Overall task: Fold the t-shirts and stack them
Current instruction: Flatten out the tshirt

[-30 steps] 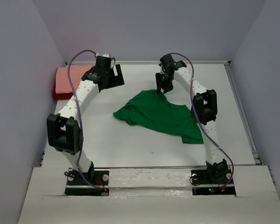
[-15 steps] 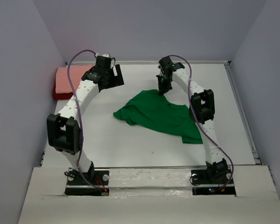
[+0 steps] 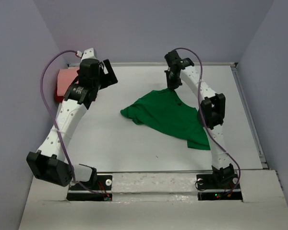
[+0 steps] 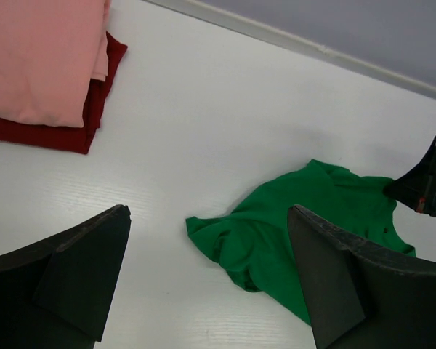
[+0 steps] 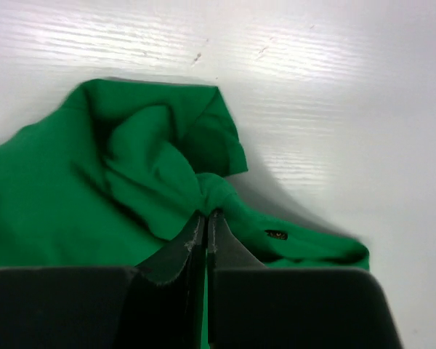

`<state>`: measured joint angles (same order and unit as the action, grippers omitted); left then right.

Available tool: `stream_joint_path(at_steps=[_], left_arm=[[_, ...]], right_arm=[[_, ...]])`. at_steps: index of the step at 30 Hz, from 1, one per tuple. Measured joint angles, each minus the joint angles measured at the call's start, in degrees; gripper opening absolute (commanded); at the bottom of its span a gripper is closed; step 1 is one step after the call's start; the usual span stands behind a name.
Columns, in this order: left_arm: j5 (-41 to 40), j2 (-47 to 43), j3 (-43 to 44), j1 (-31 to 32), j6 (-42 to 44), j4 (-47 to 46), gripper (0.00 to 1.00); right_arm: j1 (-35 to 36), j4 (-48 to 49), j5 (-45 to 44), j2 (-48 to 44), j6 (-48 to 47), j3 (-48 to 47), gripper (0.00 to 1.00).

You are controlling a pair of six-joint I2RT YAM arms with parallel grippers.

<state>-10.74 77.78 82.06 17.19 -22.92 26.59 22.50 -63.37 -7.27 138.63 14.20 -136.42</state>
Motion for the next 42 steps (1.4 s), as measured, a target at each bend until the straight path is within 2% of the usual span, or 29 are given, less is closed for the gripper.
stream_joint_path(at_steps=[3,7,11,13,17,22,25,28,32,35,36,42], left_arm=[[-0.92,-4.55,0.11,0.00,-0.04,0.31,0.99],[-0.48,-8.37,0.15,0.09,-0.17,1.70,0.99],[0.22,-12.09,-2.27,0.48,-0.61,2.69,0.99],[0.33,-13.88,-4.22,0.50,-0.76,3.58,0.99],[0.48,-17.18,-7.96,0.72,-1.03,4.76,0.99],[0.35,-19.76,-10.99,0.72,-1.22,6.12,0.99],[-0.20,-20.57,-11.26,0.72,-1.18,6.71,0.99],[-0.39,-21.09,-11.61,0.74,-1.20,6.60,0.99],[-0.33,-21.62,-12.79,0.74,-1.25,6.69,0.99],[-0.26,-21.70,-13.20,0.74,-1.31,6.82,0.99],[-0.22,-21.70,-13.20,0.74,-1.40,6.75,0.99],[0.07,-21.75,-13.20,0.74,-1.64,6.71,0.99]], right_arm=[[0.79,-1.70,-2.21,-5.11,-0.76,-1.40,0.00],[3.43,-3.39,-1.92,-17.29,-0.90,-2.01,0.00],[9.73,-4.17,-1.09,-27.91,-0.46,-2.27,0.00],[15.13,-5.29,-1.38,-32.13,0.48,-2.25,0.00],[26.62,-9.94,-5.99,-33.90,3.23,-5.01,0.00],[42.23,-12.79,-18.18,-32.68,8.15,-8.17,0.00],[51.76,-13.14,-25.81,-33.83,13.00,-5.44,0.00],[55.84,-13.99,-30.23,-34.80,16.00,-2.67,0.00],[55.23,-14.95,-35.28,-34.23,16.41,-3.02,0.00],[51.76,-15.96,-37.40,-31.08,13.20,-10.91,0.00],[49.37,-15.43,-38.36,-29.83,10.56,-14.45,0.00],[30.95,-7.32,-39.85,-29.86,-4.04,-13.57,0.00]])
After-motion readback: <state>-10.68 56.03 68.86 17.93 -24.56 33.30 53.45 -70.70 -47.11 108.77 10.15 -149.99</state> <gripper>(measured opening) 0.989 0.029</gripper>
